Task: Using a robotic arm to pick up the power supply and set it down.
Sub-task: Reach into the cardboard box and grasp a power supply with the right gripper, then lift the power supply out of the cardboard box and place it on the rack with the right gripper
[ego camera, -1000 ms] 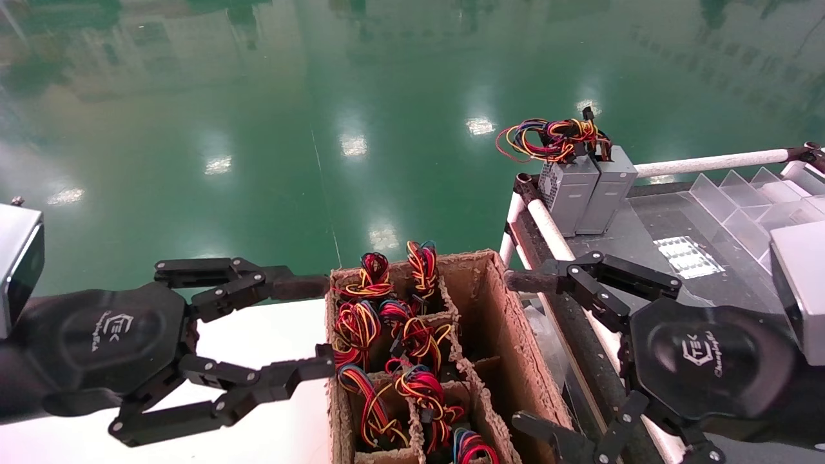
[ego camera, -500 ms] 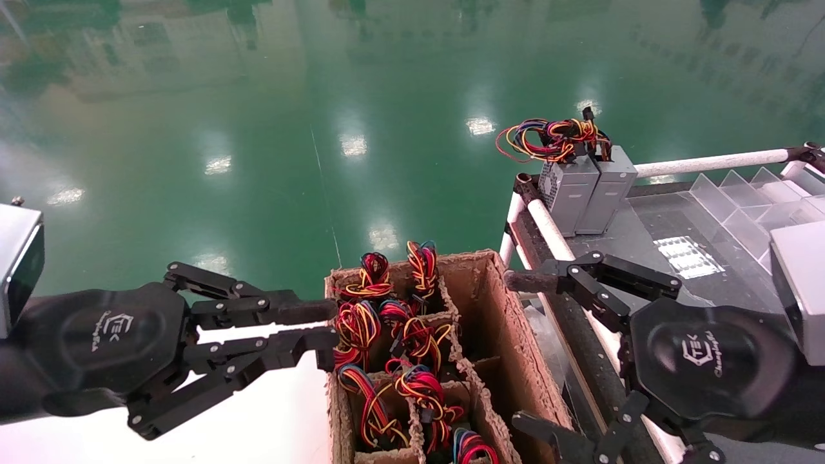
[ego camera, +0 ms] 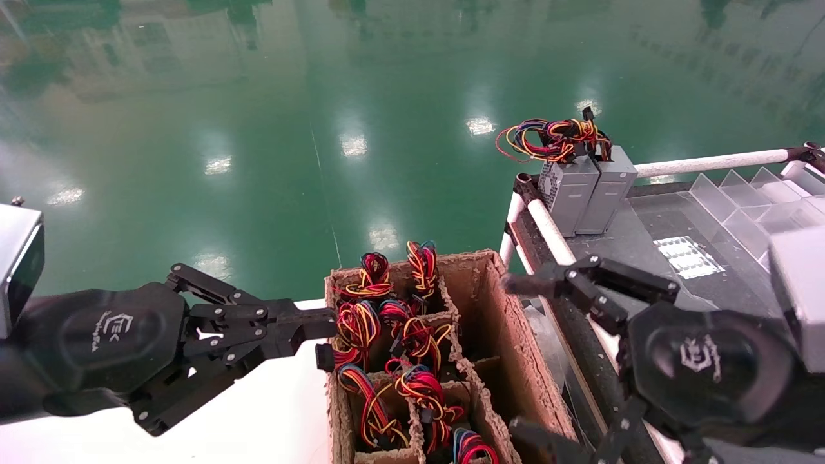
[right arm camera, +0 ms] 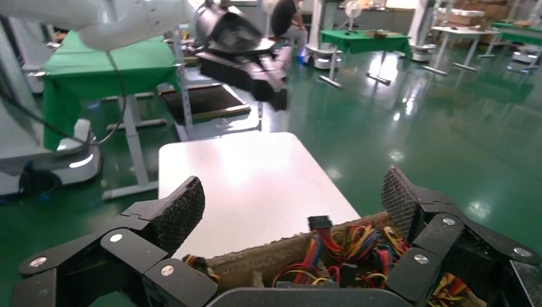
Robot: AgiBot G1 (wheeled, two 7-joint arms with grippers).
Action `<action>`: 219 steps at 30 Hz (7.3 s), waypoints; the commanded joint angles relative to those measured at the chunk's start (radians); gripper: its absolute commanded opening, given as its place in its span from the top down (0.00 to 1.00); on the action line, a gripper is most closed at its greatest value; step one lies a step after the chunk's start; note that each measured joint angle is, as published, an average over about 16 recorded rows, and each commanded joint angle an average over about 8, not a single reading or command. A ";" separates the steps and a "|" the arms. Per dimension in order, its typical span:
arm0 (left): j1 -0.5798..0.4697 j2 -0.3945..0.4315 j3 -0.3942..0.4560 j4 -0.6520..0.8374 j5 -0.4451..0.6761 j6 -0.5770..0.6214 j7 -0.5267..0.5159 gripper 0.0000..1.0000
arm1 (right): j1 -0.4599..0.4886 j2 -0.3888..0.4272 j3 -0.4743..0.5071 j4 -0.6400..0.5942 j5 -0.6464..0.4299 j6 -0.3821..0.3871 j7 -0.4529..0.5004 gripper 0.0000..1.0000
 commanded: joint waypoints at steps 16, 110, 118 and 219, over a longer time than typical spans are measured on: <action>0.000 0.000 0.000 0.000 0.000 0.000 0.000 0.00 | 0.111 -0.025 -0.150 0.014 -0.328 0.060 0.127 0.00; 0.000 0.000 0.001 0.000 0.000 0.000 0.000 0.00 | 0.102 -0.075 -0.185 0.057 -0.332 0.037 0.073 1.00; 0.000 0.000 0.001 0.000 0.000 0.000 0.000 0.00 | 0.064 -0.018 -0.098 0.060 -0.171 0.027 0.034 1.00; 0.000 0.000 0.001 0.000 -0.001 0.000 0.001 0.00 | 0.791 -0.491 -0.150 -1.270 -0.568 0.888 -0.327 1.00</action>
